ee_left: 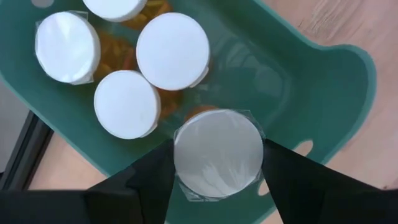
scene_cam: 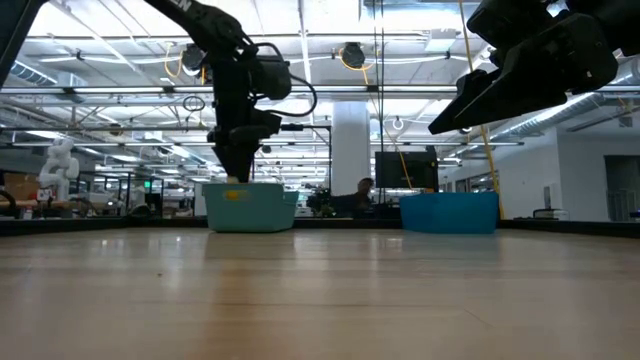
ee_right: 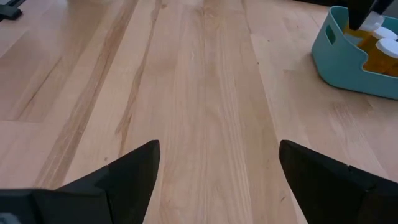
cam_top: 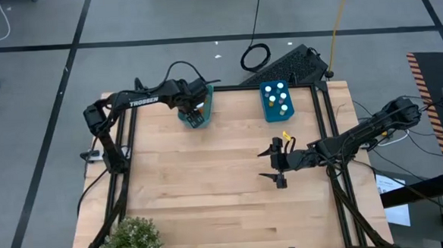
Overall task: Pick and place medicine bottles into bin by pill shape (circle, oval)
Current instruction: Put the big orange pill bottle into the green bin, then return to Home Position
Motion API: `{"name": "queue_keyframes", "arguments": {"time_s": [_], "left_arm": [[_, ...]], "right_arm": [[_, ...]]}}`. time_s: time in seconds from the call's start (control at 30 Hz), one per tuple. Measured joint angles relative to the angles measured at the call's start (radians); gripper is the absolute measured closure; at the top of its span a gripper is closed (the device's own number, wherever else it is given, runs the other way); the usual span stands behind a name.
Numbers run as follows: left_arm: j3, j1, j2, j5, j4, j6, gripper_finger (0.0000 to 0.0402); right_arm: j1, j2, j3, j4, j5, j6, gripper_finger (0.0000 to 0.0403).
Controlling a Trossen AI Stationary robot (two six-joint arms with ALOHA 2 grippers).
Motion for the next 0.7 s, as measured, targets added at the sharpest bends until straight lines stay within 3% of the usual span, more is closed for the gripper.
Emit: {"name": "queue_keyframes", "arguments": {"time_s": [0.3,0.7], "left_arm": [[-0.003,0.001,0.000,-0.003,-0.001,-0.001,0.0182],[-0.003,0.001,0.000,-0.004,0.001,-0.003,0.0160]], "right_arm": [[0.000,0.000,0.000,0.000,0.000,0.000,0.0080],[0.000,0.000,0.000,0.000,0.000,0.000,0.0080]]}}
